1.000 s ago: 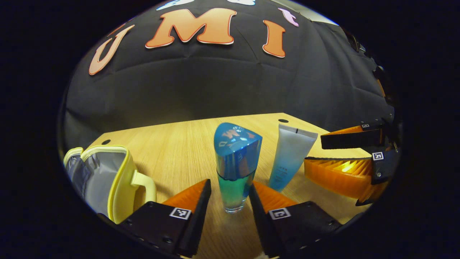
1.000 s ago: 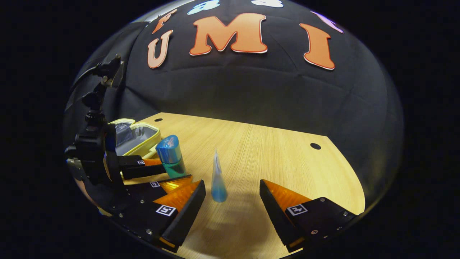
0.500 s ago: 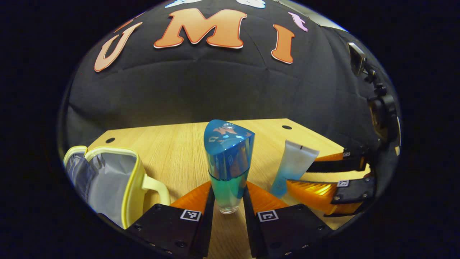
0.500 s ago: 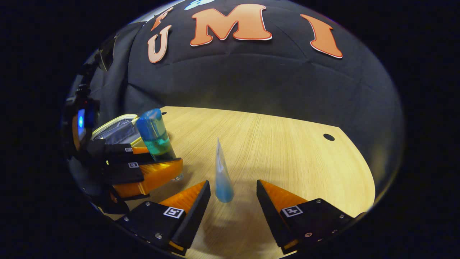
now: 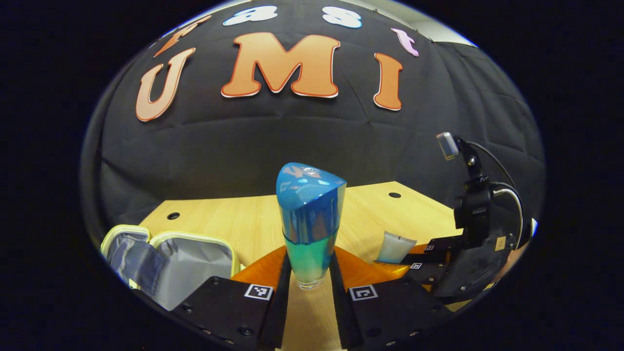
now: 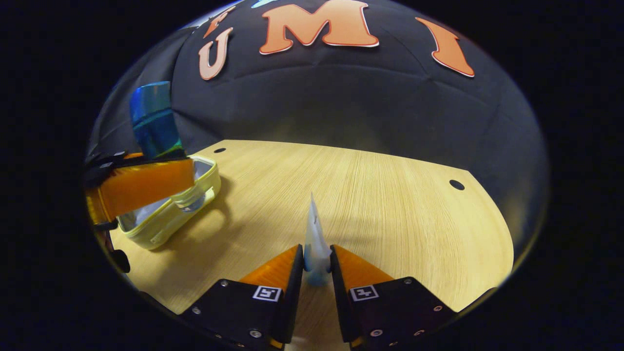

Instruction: First open the suitcase, pack the skin care products into it, and then close the suitcase.

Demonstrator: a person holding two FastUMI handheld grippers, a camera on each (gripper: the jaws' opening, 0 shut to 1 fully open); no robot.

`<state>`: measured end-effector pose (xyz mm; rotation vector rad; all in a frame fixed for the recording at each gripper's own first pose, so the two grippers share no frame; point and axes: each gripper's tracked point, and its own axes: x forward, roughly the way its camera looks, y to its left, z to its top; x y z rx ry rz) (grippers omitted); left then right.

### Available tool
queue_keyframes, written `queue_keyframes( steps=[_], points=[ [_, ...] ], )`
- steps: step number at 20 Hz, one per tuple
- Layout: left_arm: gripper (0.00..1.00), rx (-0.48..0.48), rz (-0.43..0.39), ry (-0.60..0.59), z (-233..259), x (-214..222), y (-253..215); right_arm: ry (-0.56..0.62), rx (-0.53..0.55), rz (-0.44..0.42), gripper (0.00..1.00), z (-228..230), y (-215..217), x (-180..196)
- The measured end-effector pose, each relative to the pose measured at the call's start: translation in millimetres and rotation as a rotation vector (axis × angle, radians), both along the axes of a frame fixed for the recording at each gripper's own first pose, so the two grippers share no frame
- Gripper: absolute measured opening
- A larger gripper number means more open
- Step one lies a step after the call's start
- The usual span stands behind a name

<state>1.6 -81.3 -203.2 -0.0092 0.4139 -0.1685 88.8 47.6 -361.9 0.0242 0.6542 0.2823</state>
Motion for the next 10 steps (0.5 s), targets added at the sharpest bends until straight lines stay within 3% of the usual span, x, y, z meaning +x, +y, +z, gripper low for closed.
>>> queue_keyframes(
  steps=[10],
  points=[
    [0.42, 0.041, 0.084, -0.062, 66, -17, 76, -0.120, 0.049, 0.058, 0.33, 114, 28, -4]
  ],
)
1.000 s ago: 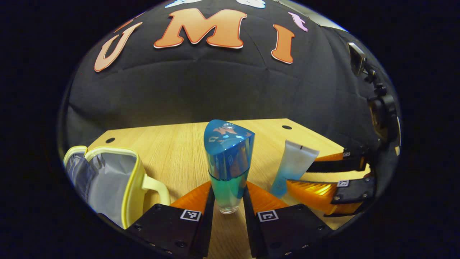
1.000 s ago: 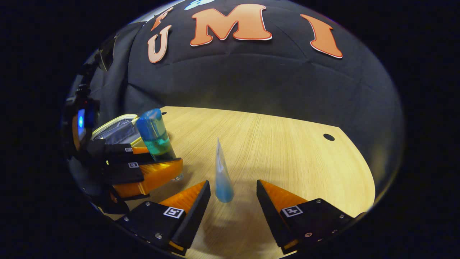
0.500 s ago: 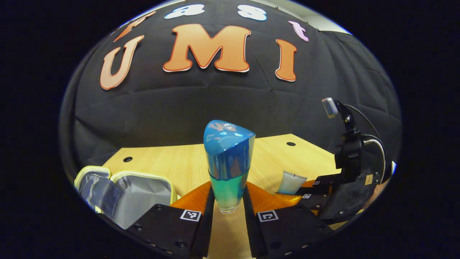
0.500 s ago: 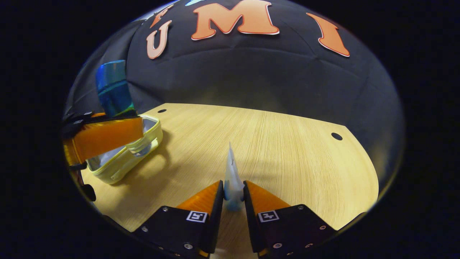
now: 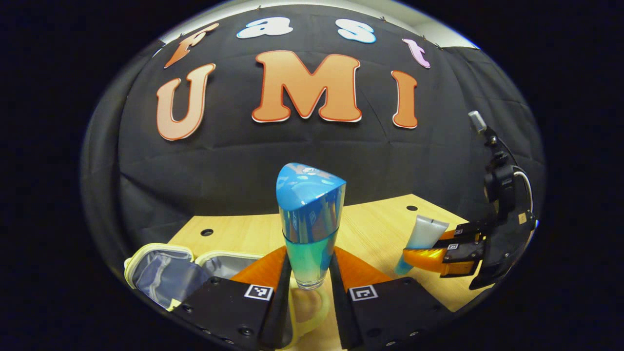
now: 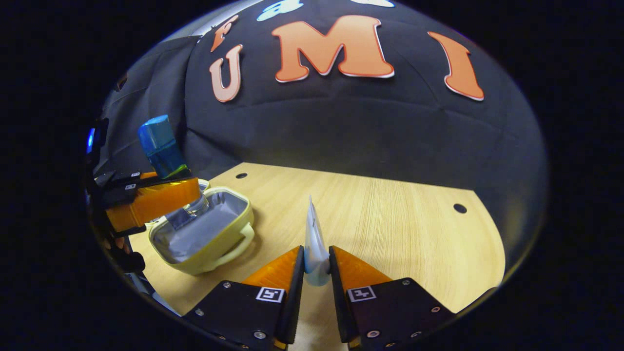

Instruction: First open the suitcase, pack the skin care products into it, and then close the suitcase.

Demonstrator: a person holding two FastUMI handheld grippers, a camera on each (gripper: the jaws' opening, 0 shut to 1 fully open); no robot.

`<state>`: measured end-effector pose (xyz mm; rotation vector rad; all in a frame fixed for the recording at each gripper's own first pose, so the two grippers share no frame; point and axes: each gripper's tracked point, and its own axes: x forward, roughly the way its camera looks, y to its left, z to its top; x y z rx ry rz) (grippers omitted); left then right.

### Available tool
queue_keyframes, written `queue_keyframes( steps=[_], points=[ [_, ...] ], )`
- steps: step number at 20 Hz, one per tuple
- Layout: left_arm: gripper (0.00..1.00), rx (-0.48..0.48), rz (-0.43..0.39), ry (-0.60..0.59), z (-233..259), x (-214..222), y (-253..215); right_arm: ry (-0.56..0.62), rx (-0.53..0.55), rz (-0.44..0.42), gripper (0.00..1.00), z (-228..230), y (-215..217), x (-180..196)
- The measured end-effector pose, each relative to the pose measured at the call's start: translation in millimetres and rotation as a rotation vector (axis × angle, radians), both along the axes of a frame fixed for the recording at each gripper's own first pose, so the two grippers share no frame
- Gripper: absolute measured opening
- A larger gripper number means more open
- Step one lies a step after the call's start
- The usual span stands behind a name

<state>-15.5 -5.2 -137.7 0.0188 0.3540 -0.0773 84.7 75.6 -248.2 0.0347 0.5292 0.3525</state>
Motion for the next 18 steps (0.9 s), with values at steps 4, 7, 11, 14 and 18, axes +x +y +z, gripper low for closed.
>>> queue_keyframes(
  steps=[4, 7, 11, 14, 18],
  points=[
    [0.42, 0.016, 0.034, -0.023, 29, -9, 30, -0.060, 0.022, 0.024, 0.33, 46, 19, -2],
    [0.42, 0.016, 0.054, -0.037, 47, -15, 53, -0.093, 0.036, 0.044, 0.33, 71, 37, -6],
    [0.42, 0.023, 0.060, -0.051, 64, -25, 80, -0.109, 0.043, 0.064, 0.33, 88, 62, -12],
    [0.42, 0.029, 0.059, -0.042, 67, -30, 101, -0.108, 0.061, 0.071, 0.33, 96, 83, -17],
    [0.42, 0.007, 0.043, 0.013, 48, -30, 124, -0.098, 0.062, 0.080, 0.33, 96, 112, -21]
  ],
)
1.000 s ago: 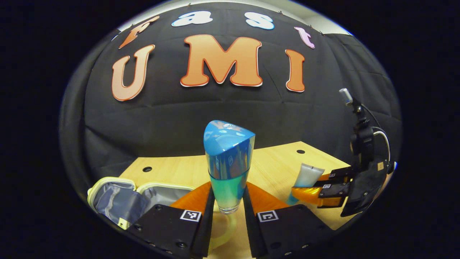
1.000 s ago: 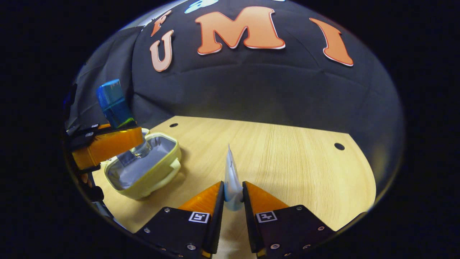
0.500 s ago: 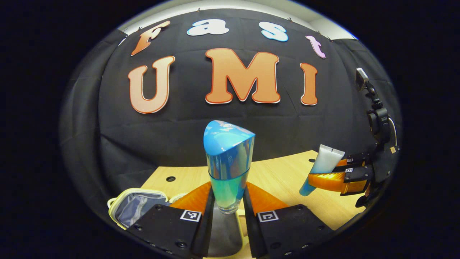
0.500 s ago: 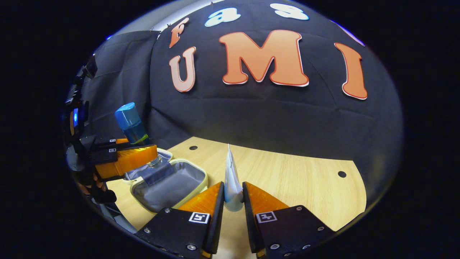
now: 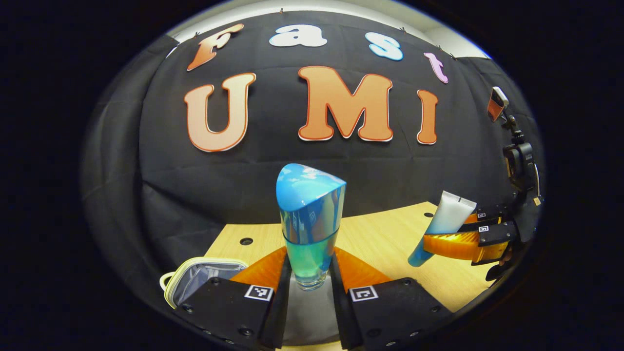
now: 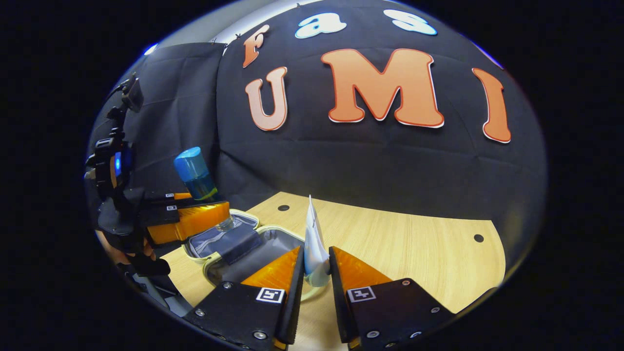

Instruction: First open the suitcase, pack the skin care products into it, and then close the suitcase.

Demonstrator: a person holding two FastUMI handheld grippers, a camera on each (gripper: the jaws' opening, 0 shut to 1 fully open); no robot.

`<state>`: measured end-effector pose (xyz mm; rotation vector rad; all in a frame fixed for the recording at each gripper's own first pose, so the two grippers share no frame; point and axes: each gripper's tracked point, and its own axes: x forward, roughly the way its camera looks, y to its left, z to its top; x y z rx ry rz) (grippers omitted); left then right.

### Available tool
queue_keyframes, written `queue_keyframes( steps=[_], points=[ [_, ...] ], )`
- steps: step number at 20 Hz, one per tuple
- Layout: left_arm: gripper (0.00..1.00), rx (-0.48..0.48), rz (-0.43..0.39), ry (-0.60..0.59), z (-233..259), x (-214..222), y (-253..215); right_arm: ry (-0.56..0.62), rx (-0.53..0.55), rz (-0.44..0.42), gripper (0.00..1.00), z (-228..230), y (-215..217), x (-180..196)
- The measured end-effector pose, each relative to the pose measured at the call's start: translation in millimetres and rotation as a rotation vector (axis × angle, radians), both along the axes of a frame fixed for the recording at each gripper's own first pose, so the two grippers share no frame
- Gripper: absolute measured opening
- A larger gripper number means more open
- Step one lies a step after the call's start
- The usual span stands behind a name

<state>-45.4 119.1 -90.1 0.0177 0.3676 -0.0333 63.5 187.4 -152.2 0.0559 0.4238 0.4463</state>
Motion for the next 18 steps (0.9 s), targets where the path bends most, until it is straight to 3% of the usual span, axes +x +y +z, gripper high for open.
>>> queue_keyframes(
  steps=[11, 18],
  points=[
    [0.42, -0.060, -0.078, 0.219, -89, 1, 47, 0.085, 0.032, -0.074, 0.33, -25, 58, -8],
    [0.42, -0.087, -0.105, 0.419, -154, -12, 51, 0.170, 0.043, -0.020, 0.33, -49, 87, -14]
  ],
)
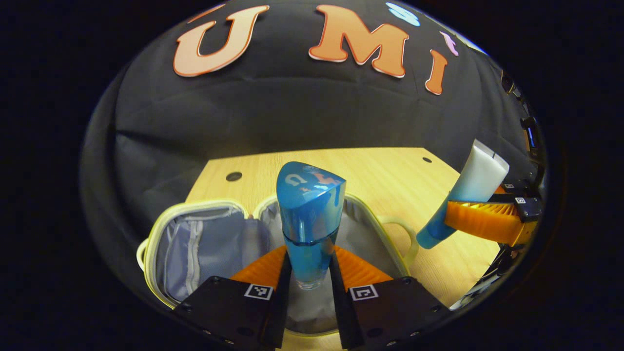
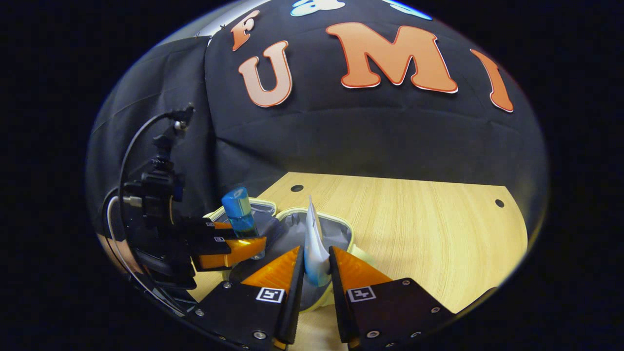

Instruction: First open the suitcase, pack the skin care products into it, and then close the suitcase.

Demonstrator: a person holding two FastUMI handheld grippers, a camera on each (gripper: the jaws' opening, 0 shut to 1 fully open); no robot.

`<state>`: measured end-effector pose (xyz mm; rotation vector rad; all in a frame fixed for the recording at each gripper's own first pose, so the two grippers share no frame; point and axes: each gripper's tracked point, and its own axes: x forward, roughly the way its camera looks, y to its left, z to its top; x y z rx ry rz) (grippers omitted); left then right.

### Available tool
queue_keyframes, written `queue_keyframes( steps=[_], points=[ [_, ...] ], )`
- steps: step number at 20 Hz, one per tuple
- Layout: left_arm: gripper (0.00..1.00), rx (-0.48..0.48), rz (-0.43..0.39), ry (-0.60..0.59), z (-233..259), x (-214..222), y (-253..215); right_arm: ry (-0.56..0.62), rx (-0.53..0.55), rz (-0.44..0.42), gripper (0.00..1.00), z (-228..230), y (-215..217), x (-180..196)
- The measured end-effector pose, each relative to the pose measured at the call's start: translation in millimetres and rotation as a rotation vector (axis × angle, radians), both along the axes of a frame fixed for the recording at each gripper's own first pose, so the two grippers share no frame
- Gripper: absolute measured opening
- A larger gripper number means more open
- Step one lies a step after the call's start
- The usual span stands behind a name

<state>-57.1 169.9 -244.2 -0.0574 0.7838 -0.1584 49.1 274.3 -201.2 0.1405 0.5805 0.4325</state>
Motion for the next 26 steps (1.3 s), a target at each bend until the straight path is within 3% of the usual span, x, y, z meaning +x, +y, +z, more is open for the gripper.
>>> queue_keyframes(
  steps=[17, 24, 26],
  points=[
    [0.43, 0.063, 0.059, 0.440, -83, -26, -10, 0.200, 0.079, 0.174, 0.33, -70, 20, 17],
    [0.42, 0.080, 0.148, 0.513, -115, -23, -2, 0.268, 0.100, 0.200, 0.33, -90, 26, 18],
    [0.44, 0.095, 0.161, 0.468, -107, -15, 2, 0.299, 0.110, 0.200, 0.33, -101, 28, 19]
  ],
)
